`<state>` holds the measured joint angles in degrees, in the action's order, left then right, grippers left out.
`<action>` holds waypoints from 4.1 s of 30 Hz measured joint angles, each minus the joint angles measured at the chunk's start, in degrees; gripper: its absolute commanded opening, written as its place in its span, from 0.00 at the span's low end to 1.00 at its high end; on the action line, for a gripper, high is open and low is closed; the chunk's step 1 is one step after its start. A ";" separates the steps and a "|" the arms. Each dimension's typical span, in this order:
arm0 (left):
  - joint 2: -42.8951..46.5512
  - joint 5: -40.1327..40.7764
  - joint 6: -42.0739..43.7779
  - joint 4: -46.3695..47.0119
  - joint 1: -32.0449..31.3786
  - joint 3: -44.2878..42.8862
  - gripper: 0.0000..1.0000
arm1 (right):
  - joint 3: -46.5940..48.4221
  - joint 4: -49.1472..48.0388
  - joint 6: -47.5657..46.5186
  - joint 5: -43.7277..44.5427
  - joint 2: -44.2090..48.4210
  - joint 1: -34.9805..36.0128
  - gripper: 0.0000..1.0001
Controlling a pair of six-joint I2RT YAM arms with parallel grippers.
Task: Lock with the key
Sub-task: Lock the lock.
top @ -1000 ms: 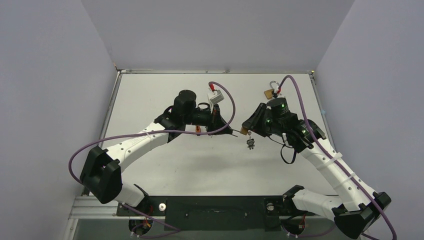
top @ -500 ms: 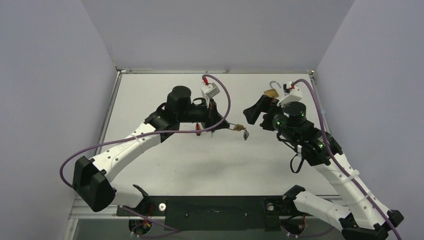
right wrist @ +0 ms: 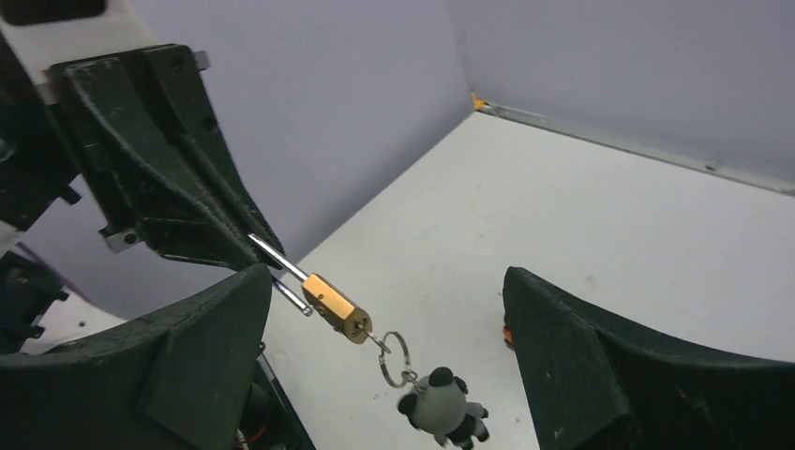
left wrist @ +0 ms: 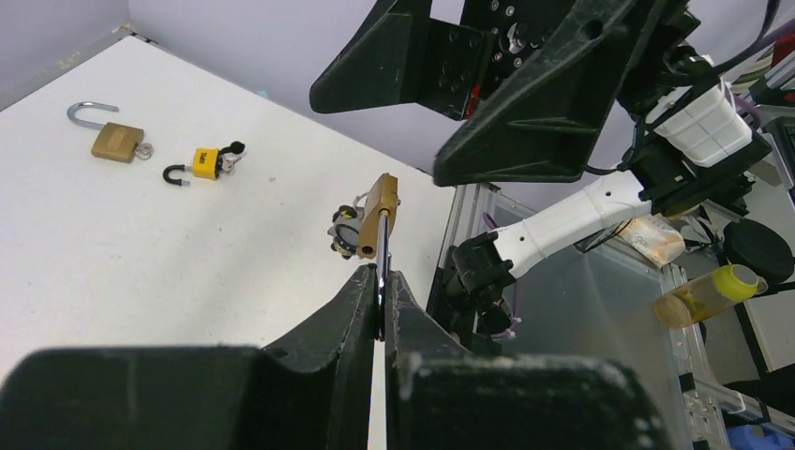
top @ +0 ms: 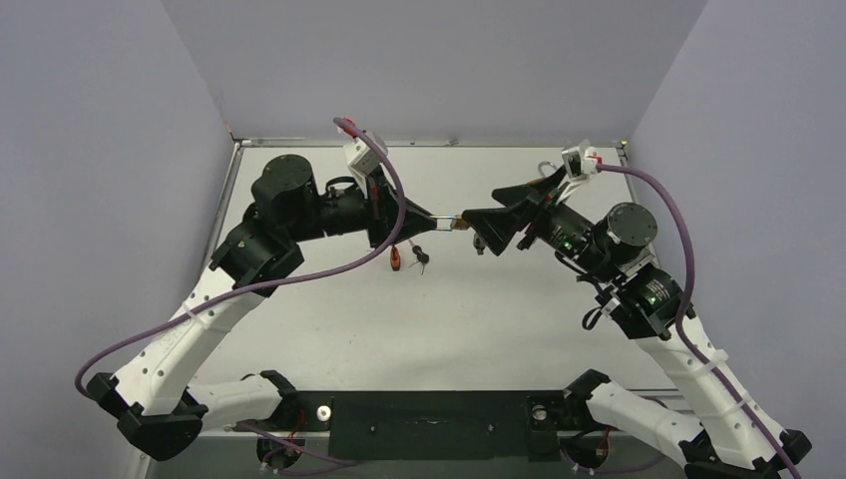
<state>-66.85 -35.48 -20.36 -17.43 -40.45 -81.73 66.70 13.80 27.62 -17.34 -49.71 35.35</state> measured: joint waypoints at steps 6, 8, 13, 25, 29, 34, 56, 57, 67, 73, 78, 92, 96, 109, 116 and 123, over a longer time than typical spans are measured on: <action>1.92 1.07 -0.07 -4.87 0.04 -3.43 0.00 | 3.76 -5.88 -1.55 -13.97 -2.47 0.00 0.83; 1.97 1.18 -0.09 -6.51 0.07 -4.63 0.00 | 4.87 -7.15 -1.68 -18.18 -3.48 0.00 0.80; 1.97 1.22 -0.26 -9.20 0.42 -7.41 0.00 | 6.80 -8.66 -1.86 -26.49 -6.32 0.00 0.76; 1.97 0.90 -0.39 -12.46 0.98 -12.57 0.00 | 6.78 -10.38 -2.73 -32.48 -7.15 -0.07 0.63; 1.97 0.37 -0.63 -12.57 1.18 -12.72 0.00 | 6.36 -13.53 -1.03 -33.55 -7.17 -0.04 0.61; 1.97 -1.03 -1.77 -12.48 1.18 -12.72 0.00 | 5.57 -16.70 0.90 -34.27 -7.17 0.00 0.55; 1.95 -5.33 -6.21 -8.74 1.84 -12.70 0.00 | 4.09 -18.71 2.03 -35.58 -7.17 0.00 0.30; 1.95 -5.38 -6.29 -8.61 1.84 -12.70 0.00 | 3.98 -18.73 2.05 -35.60 -7.13 0.00 0.30; 1.86 -6.34 -7.50 -6.47 1.90 -11.63 0.00 | 2.64 -21.40 5.01 -35.60 -6.62 0.00 0.26; 1.90 -6.93 -7.76 -5.73 1.92 -11.13 0.00 | 2.16 -22.82 6.60 -35.47 -6.51 0.00 0.17; 1.99 -7.26 -7.78 -5.20 1.95 -10.78 0.00 | 2.05 -22.99 7.26 -35.21 -6.51 0.00 0.05; 3.48 -7.91 -7.45 -2.38 2.03 -8.04 0.00 | 2.05 -22.71 9.55 -34.16 -6.58 1.57 0.00; 3.76 -7.93 -7.37 -1.70 1.99 -7.54 0.00 | 2.08 -22.73 10.69 -33.75 -6.88 2.43 0.00; 4.11 -6.99 -6.05 1.27 0.66 -6.88 0.00 | 2.95 -20.59 10.84 -31.74 -7.72 5.64 0.00; 5.09 -4.22 -5.11 2.84 0.00 -5.01 0.00 | 2.95 -20.35 11.08 -29.49 -7.74 5.86 0.00; 6.12 -0.85 -4.76 5.05 -1.64 -2.95 0.00 | 3.74 -19.76 11.52 -28.20 -8.00 6.03 0.00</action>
<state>-60.73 -36.34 -25.12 -12.38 -42.09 -84.68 70.43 -5.96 39.13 -45.54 -57.71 41.39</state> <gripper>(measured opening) 0.023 0.149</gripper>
